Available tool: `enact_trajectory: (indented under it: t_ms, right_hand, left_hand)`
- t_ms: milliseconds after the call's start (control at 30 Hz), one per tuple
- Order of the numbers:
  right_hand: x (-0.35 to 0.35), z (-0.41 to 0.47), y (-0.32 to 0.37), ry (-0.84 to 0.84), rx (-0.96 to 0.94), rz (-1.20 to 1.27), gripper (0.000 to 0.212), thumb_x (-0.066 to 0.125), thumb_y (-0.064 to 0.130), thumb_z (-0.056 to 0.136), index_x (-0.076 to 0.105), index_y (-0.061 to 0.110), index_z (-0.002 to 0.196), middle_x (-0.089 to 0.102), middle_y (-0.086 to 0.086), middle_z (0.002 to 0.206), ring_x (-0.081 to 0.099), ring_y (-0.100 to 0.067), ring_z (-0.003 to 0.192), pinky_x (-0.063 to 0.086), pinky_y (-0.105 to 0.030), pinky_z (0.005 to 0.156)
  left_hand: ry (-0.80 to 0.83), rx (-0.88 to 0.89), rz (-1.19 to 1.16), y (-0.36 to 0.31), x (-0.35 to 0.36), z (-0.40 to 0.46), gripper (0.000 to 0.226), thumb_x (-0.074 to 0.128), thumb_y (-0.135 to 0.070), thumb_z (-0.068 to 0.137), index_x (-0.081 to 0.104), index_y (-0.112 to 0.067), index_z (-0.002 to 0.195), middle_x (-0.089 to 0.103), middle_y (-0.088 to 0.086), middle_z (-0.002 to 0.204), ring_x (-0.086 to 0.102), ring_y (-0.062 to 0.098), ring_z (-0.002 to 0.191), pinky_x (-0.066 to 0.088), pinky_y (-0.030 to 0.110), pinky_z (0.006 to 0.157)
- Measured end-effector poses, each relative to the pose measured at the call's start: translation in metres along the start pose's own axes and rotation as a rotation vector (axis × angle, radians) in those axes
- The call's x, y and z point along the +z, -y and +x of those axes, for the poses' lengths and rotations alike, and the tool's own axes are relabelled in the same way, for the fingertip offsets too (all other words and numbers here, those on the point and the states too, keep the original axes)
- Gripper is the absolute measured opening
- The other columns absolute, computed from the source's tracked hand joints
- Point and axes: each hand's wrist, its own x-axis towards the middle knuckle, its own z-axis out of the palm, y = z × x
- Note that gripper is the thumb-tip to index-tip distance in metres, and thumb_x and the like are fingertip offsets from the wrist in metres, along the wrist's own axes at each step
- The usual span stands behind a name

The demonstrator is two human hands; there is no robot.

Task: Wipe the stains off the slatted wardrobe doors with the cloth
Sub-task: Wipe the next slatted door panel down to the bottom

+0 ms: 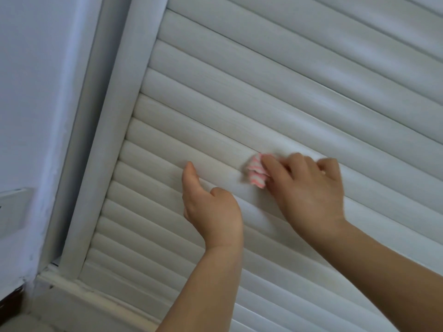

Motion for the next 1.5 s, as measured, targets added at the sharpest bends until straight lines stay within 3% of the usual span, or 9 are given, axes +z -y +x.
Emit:
enact_trajectory:
  t_ms: [167,433,667,800,900,1100,1300,1400,1500]
  right_hand:
    - [-0.009,-0.041,-0.030,0.039,0.086,-0.017,0.034,0.067,0.015,0.077,0.068,0.010,0.110,0.061,-0.012,0.079,0.059,-0.032,0.061,0.028,-0.038,0.072]
    - [0.010,0.021,0.029,-0.111,0.055,0.042,0.029,0.070,0.018,0.073,0.071,0.018,0.102,0.059,-0.007,0.077,0.057,-0.028,0.064,0.025,-0.036,0.067]
    - [0.020,0.049,0.057,-0.234,-0.186,0.122,0.029,0.052,0.019,0.082,0.071,0.024,0.104,0.067,-0.004,0.099,0.054,-0.026,0.088,0.030,-0.036,0.069]
    - [0.012,0.014,0.034,-0.130,-0.282,0.042,0.034,0.044,0.016,0.089,0.067,0.017,0.113,0.066,-0.003,0.098,0.056,-0.026,0.082,0.029,-0.035,0.067]
    - [0.007,-0.014,0.023,-0.046,-0.267,-0.032,0.037,0.052,0.013,0.083,0.065,0.008,0.117,0.062,-0.006,0.088,0.054,-0.027,0.073,0.028,-0.037,0.066]
    - [0.010,0.009,0.046,-0.084,-0.182,0.006,0.030,0.054,0.013,0.080,0.070,0.009,0.106,0.061,-0.006,0.079,0.055,-0.027,0.067,0.026,-0.036,0.066]
    - [0.018,0.057,0.086,-0.140,-0.158,0.086,0.026,0.054,0.027,0.082,0.072,0.013,0.095,0.060,-0.003,0.076,0.055,-0.025,0.064,0.023,-0.035,0.065]
    - [0.016,0.041,0.070,-0.129,-0.188,0.084,0.026,0.059,0.018,0.079,0.071,0.013,0.102,0.061,-0.005,0.078,0.055,-0.027,0.065,0.024,-0.036,0.065]
    - [0.013,0.021,0.047,-0.095,-0.237,0.017,0.031,0.064,0.013,0.076,0.070,0.013,0.106,0.061,-0.006,0.081,0.054,-0.028,0.066,0.025,-0.036,0.066]
  left_hand:
    - [-0.002,0.008,0.051,0.003,0.000,-0.004,0.066,0.036,0.014,0.078,0.040,-0.011,0.139,0.049,0.005,0.137,0.046,0.018,0.125,0.027,0.038,0.112]
    - [-0.002,0.019,0.009,0.004,-0.001,-0.001,0.066,0.035,0.016,0.077,0.043,-0.008,0.137,0.052,0.008,0.134,0.050,0.019,0.123,0.034,0.032,0.108]
    - [-0.034,-0.020,-0.182,0.000,-0.004,0.007,0.058,0.032,0.021,0.080,0.046,-0.001,0.131,0.057,0.012,0.124,0.057,0.023,0.114,0.043,0.027,0.099]
    - [-0.027,-0.039,-0.150,-0.003,-0.007,0.008,0.063,0.028,0.020,0.079,0.042,-0.004,0.135,0.052,0.007,0.126,0.058,0.015,0.103,0.039,0.006,0.080]
    - [-0.013,-0.064,-0.110,-0.004,-0.007,0.005,0.064,0.027,0.019,0.079,0.041,-0.007,0.136,0.049,-0.004,0.115,0.058,0.016,0.109,0.035,0.010,0.083]
    - [0.005,-0.076,-0.123,-0.003,-0.011,0.010,0.063,0.029,0.020,0.080,0.043,-0.008,0.135,0.054,0.007,0.130,0.059,0.011,0.100,0.039,0.006,0.078]
    - [-0.059,-0.082,-0.091,-0.003,-0.017,0.021,0.046,0.049,0.000,0.089,0.049,-0.019,0.131,0.065,0.000,0.109,0.057,0.012,0.098,0.035,0.005,0.076]
    - [-0.047,-0.043,-0.104,-0.001,-0.019,0.030,0.057,0.041,0.012,0.084,0.044,-0.013,0.134,0.064,0.006,0.113,0.058,0.019,0.107,0.041,0.020,0.092]
    - [-0.058,-0.014,-0.054,0.001,-0.020,0.038,0.065,0.031,0.018,0.080,0.040,-0.011,0.138,0.056,0.006,0.125,0.055,0.016,0.110,0.034,0.010,0.087]
